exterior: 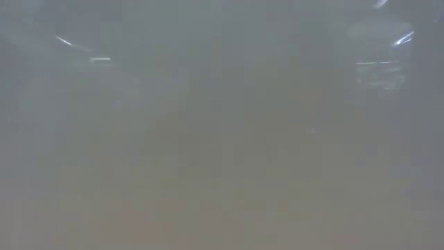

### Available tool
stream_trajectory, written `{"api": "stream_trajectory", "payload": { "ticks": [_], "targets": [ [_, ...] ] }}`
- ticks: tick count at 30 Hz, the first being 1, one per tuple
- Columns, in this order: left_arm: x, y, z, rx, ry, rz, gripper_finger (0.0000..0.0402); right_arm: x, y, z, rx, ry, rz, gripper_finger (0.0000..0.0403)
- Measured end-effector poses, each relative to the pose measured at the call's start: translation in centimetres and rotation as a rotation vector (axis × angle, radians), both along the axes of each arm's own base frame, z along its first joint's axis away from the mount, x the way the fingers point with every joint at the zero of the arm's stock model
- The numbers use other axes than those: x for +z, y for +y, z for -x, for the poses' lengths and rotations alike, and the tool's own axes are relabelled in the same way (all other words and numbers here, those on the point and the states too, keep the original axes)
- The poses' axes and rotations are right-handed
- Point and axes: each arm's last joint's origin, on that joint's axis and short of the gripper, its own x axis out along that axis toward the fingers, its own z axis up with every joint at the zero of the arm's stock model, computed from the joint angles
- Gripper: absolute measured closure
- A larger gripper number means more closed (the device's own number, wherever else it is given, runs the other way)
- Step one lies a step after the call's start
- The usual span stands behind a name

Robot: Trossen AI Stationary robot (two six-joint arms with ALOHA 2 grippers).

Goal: Sort blocks
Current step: Put the top left orange block into the top left bin

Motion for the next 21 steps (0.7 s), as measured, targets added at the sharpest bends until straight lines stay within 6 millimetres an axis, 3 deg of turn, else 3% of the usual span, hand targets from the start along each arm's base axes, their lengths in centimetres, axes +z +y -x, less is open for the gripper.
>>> {"api": "stream_trajectory", "payload": {
  "ticks": [4, 7, 15, 21],
  "targets": [
    [2.3, 0.3, -0.5, 0.027, -0.113, -0.087, 0.0338, 0.0, 0.0, 0.0, 0.000, 0.000, 0.000, 0.0373],
    [2.4, 1.1, -1.1, 0.094, -0.169, -0.128, 0.0338, 0.0, 0.0, 0.0, 0.000, -0.003, 0.000, 0.0373],
    [-1.1, 4.5, -3.0, 0.229, -0.270, -0.119, 0.0338, 0.0, 0.0, 0.0, 0.007, -0.011, -0.019, 0.0373],
    [-3.5, 7.2, -2.9, 0.295, -0.262, -0.063, 0.0338, -0.1, 0.1, -0.1, 0.014, 0.006, -0.003, 0.0373]
  ]
}}
